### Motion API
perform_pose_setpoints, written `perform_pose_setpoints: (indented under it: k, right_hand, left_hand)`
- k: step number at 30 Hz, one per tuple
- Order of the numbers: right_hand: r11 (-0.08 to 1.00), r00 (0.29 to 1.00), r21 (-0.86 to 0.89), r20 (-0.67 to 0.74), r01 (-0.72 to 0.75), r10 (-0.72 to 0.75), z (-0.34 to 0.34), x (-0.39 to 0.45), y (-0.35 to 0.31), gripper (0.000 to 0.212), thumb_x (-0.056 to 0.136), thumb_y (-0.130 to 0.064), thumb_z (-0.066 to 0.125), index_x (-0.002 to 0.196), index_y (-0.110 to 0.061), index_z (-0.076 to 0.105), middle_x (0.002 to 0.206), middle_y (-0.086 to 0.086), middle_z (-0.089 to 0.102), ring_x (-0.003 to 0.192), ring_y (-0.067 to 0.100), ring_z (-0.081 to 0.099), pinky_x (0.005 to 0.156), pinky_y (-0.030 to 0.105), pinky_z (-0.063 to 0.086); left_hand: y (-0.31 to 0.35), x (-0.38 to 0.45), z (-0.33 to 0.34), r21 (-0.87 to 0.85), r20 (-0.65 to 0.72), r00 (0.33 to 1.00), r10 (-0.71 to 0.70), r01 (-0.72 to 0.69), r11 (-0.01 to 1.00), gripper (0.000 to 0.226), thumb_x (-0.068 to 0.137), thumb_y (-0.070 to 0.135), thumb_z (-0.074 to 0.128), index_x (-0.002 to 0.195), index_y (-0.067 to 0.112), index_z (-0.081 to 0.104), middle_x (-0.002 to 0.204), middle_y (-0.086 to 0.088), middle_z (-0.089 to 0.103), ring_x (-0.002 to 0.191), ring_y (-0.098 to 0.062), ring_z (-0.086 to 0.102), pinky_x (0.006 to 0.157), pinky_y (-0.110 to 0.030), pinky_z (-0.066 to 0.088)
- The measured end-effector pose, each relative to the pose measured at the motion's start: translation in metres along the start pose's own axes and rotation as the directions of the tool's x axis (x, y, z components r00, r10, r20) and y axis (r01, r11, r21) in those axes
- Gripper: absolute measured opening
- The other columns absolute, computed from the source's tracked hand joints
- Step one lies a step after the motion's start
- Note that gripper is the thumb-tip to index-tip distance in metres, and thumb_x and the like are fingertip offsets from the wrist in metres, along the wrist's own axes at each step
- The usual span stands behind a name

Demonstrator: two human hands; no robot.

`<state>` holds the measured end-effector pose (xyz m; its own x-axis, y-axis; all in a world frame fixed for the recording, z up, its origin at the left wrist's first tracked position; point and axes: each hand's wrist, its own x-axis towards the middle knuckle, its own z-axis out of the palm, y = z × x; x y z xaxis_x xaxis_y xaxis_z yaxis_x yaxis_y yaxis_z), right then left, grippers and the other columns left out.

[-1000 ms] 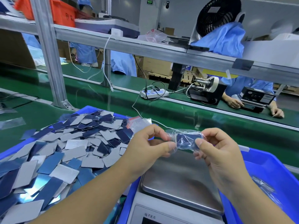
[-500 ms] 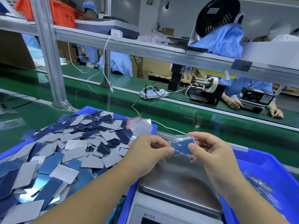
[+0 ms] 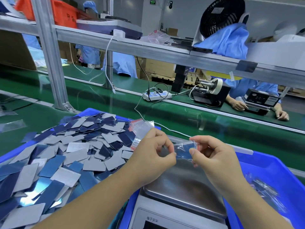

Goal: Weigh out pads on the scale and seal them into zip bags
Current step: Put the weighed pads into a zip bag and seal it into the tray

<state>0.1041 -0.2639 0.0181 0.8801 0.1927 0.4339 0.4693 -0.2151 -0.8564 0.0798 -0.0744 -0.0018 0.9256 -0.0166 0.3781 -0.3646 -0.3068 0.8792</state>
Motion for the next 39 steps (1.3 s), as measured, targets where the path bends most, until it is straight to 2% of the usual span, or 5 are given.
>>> perform_pose_setpoints:
  k: [3,8,22,32,39]
  right_hand:
    - [0.994,0.999,0.101,0.002,-0.038,0.038,0.0,0.001,0.0,0.039,0.084,0.009,0.068,0.09,-0.029,0.076,0.062,-0.006,0.058,0.051,0.014,0.059,0.053,0.022,0.052]
    - [0.963,0.995,0.25,0.033,-0.099,0.094,-0.003,0.002,0.0,0.034,0.085,0.01,0.067,0.091,-0.021,0.078,0.069,0.004,0.06,0.053,0.016,0.058,0.051,0.026,0.051]
    - [0.984,0.992,0.171,0.126,-0.052,0.03,0.003,-0.001,-0.001,0.036,0.077,0.009,0.077,0.089,-0.026,0.078,0.068,0.008,0.069,0.054,0.02,0.065,0.055,0.028,0.054]
    - [0.994,1.0,0.107,0.008,-0.013,0.012,-0.004,0.002,-0.005,0.027,0.079,0.005,0.076,0.081,-0.022,0.076,0.063,0.01,0.068,0.05,0.02,0.062,0.054,0.026,0.053]
    - [0.991,0.994,0.133,0.114,-0.02,0.005,-0.003,-0.001,-0.008,0.022,0.075,-0.016,0.078,0.092,-0.029,0.073,0.074,0.001,0.07,0.063,0.011,0.061,0.059,0.022,0.052]
  left_hand:
    - [-0.001,-0.001,0.0,-0.007,0.02,1.0,0.018,-0.017,1.0,0.008,0.076,0.034,0.07,0.076,0.035,0.062,0.1,0.016,0.051,0.077,-0.001,0.052,0.071,-0.011,0.04]
    - [0.0,0.004,-0.002,-0.37,0.09,0.981,-0.171,0.192,0.909,0.041,0.061,0.035,0.083,0.093,0.037,0.059,0.095,0.011,0.068,0.08,-0.011,0.066,0.075,-0.029,0.053]
    - [-0.003,0.002,0.01,-0.246,0.058,0.997,-0.048,0.061,0.967,0.029,0.07,0.019,0.082,0.096,0.025,0.07,0.096,-0.002,0.075,0.085,-0.013,0.068,0.082,-0.037,0.056]
    - [-0.006,0.0,0.007,-0.162,0.114,0.993,-0.042,0.06,0.985,0.031,0.079,0.017,0.081,0.098,0.035,0.065,0.075,0.023,0.066,0.068,0.004,0.06,0.069,-0.012,0.048]
    - [-0.007,0.001,0.009,-0.186,0.07,0.997,-0.025,0.038,0.982,0.027,0.077,0.029,0.078,0.097,0.037,0.061,0.091,0.002,0.073,0.085,-0.02,0.071,0.079,-0.032,0.06]
